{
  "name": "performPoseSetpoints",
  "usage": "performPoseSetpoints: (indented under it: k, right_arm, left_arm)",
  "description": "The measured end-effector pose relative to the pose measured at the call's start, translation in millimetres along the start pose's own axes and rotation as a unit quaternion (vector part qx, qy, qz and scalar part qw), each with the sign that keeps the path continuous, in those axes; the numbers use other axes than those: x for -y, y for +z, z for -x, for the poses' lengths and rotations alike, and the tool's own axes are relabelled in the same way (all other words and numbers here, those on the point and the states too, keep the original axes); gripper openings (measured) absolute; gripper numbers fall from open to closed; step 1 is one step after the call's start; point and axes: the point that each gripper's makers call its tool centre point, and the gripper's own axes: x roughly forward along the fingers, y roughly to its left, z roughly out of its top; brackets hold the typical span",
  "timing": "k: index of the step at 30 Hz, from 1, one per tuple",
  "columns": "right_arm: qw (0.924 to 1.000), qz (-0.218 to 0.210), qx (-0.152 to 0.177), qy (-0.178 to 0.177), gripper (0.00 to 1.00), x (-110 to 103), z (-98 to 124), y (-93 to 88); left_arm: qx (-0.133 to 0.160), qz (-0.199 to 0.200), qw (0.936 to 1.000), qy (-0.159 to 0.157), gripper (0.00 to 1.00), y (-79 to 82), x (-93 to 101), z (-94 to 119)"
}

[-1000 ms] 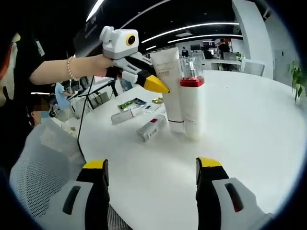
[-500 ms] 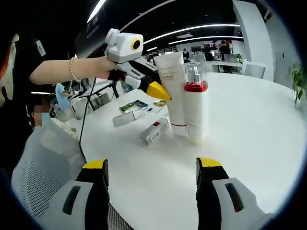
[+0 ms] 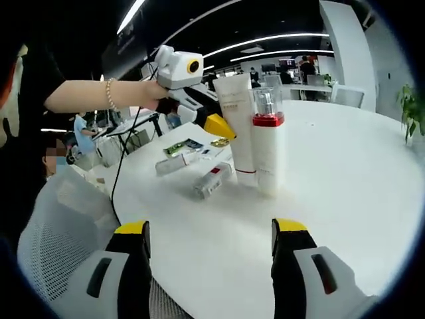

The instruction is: Arrange the skincare products in the storage area until every visible bottle or jar stands upright without overlapping.

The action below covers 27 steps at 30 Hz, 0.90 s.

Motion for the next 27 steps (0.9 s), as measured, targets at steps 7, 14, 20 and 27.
performPoseSetpoints:
  k: [7, 14, 20, 27]
  right_arm:
    - [1.0, 0.004, 0.001, 0.004, 0.74, -2, -1, 3.5]
    - [0.9999, 0.01, 0.007, 0.008, 0.74, -6, 0, 9.7]
    - [0.9996, 0.0, 0.025, 0.012, 0.76, -13, 0, 18.7]
    - [0.9995, 0.0, 0.031, 0.0, 0.78, -12, 0, 21.6]
  left_arm:
    - [0.032, 0.051, 0.9982, 0.005, 0.18, 13.0, 5.5, 4]
    - [0.012, 0.049, 0.9986, 0.017, 0.31, 4.5, 2.2, 11]
    - [0.011, 0.077, 0.9958, 0.048, 0.42, -0.2, 4.1, 19]
    - [-0.01, 0.152, 0.9846, 0.085, 0.56, -20.0, 14.0, 33]
